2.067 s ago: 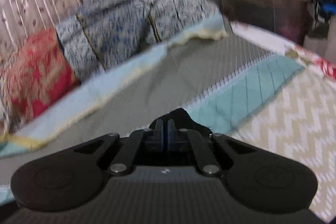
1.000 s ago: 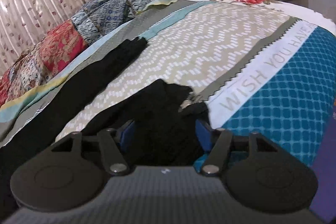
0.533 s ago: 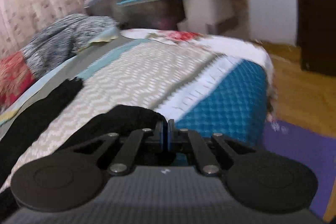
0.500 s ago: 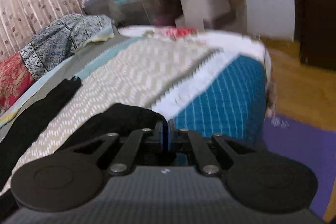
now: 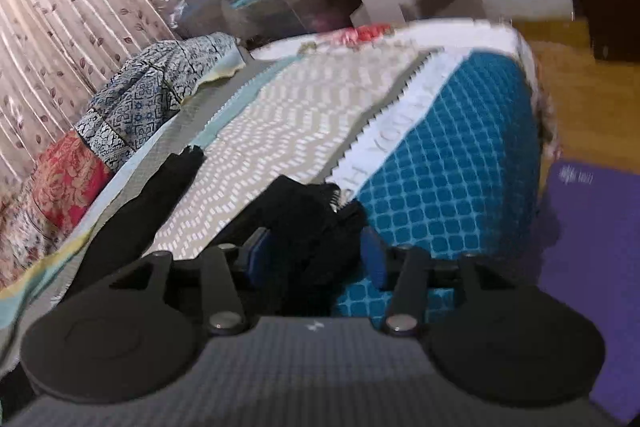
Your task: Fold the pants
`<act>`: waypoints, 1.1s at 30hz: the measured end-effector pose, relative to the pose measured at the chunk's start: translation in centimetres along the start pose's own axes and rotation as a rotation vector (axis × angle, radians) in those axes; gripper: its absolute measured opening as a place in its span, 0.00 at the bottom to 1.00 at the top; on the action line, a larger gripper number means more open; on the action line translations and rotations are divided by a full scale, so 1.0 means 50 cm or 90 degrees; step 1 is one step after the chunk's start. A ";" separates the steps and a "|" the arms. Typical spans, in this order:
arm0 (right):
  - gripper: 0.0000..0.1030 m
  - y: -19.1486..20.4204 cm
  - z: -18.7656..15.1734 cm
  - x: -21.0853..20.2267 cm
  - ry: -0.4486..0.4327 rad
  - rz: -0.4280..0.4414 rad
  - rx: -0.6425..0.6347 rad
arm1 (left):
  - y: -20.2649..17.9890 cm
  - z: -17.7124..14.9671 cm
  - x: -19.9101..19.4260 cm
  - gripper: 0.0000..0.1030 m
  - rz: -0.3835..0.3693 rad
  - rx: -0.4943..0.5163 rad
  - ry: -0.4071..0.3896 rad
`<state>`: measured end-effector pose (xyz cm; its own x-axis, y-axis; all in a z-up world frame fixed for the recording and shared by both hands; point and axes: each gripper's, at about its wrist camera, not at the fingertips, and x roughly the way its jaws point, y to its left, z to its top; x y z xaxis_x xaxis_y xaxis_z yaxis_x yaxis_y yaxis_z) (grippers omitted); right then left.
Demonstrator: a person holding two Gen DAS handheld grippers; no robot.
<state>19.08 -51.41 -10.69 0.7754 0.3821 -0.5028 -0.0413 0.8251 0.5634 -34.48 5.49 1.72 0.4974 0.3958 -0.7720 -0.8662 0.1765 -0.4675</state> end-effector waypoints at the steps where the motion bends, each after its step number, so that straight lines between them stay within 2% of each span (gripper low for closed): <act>1: 0.51 0.013 -0.002 -0.004 -0.012 -0.002 -0.015 | 0.000 -0.004 -0.003 0.10 0.029 0.001 -0.009; 4: 0.51 0.047 -0.005 -0.012 -0.043 -0.011 -0.042 | 0.008 -0.017 -0.016 0.11 0.065 0.017 -0.011; 6: 0.51 0.061 0.003 -0.011 -0.057 -0.007 -0.058 | 0.006 -0.027 -0.030 0.17 0.081 0.044 -0.013; 7: 0.51 0.072 0.005 -0.010 -0.060 -0.004 -0.068 | 0.002 -0.030 -0.045 0.25 0.081 0.054 -0.015; 8: 0.51 0.083 0.006 -0.011 -0.061 -0.002 -0.076 | -0.002 -0.029 -0.065 0.38 0.080 0.056 -0.021; 9: 0.51 0.093 0.010 -0.008 -0.059 0.003 -0.082 | -0.004 -0.026 -0.086 0.42 0.078 0.055 -0.036; 12: 0.51 0.130 0.026 0.007 -0.047 0.033 -0.095 | -0.025 0.004 -0.152 0.44 0.072 0.082 -0.127; 15: 0.51 0.179 0.045 0.048 -0.010 0.072 -0.105 | -0.092 0.075 -0.151 0.44 0.104 0.183 -0.190; 18: 0.51 0.250 0.069 0.111 0.041 0.109 -0.118 | -0.217 0.148 -0.072 0.44 0.134 0.359 -0.217; 21: 0.53 0.325 0.102 0.194 0.091 0.131 -0.145 | -0.332 0.196 0.043 0.51 0.138 0.478 -0.205; 23: 0.53 0.373 0.122 0.262 0.110 0.117 -0.161 | -0.405 0.221 0.144 0.54 0.125 0.553 -0.183; 26: 0.53 0.420 0.156 0.374 0.146 0.089 -0.146 | -0.473 0.215 0.265 0.56 0.136 0.652 -0.151; 29: 0.54 0.449 0.188 0.477 0.167 0.062 -0.105 | -0.507 0.202 0.360 0.58 0.153 0.725 -0.117; 33: 0.58 0.490 0.207 0.587 0.195 0.023 -0.058 | -0.515 0.188 0.428 0.58 0.158 0.745 -0.083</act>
<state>47.37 -24.28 -4.85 0.5478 0.5074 -0.6651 -0.1322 0.8376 0.5301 -2.00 17.90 1.27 0.3603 0.6109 -0.7050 -0.4909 0.7668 0.4136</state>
